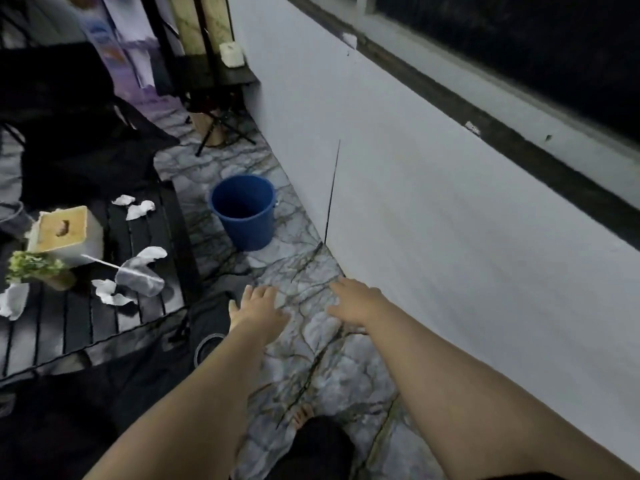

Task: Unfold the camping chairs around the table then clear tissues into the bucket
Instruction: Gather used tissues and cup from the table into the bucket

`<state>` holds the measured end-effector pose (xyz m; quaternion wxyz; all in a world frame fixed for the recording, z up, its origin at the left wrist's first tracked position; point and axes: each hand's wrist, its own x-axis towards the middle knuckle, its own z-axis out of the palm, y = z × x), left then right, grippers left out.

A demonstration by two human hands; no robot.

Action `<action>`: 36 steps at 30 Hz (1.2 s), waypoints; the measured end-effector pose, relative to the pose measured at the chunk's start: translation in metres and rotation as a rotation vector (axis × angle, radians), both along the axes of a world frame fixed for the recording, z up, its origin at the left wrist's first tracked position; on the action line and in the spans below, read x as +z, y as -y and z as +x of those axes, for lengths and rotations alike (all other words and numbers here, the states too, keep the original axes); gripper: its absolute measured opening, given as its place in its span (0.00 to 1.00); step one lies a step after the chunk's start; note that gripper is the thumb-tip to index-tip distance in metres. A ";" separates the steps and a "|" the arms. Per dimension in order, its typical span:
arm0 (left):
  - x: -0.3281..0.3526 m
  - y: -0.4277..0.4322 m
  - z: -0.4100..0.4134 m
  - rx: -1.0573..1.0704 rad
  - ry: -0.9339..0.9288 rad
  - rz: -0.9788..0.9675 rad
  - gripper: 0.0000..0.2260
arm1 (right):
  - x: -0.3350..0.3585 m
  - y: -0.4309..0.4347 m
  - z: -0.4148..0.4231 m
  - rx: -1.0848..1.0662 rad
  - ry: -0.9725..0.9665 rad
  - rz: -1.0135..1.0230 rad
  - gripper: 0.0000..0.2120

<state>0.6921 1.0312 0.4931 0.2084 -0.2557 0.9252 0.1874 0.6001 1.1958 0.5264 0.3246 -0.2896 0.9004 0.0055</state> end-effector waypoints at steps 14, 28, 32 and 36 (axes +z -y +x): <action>0.000 0.143 -0.123 0.393 -0.008 0.053 0.31 | -0.015 0.195 -0.180 0.376 0.030 0.040 0.31; -0.037 0.244 -0.183 0.999 -0.132 0.035 0.31 | -0.040 0.396 -0.301 0.895 0.106 0.014 0.29; -0.054 0.281 -0.200 1.131 -0.229 0.044 0.31 | -0.059 0.456 -0.314 1.027 0.117 0.005 0.30; -0.080 0.337 -0.220 1.231 -0.316 0.039 0.32 | -0.082 0.528 -0.329 1.103 0.093 -0.021 0.30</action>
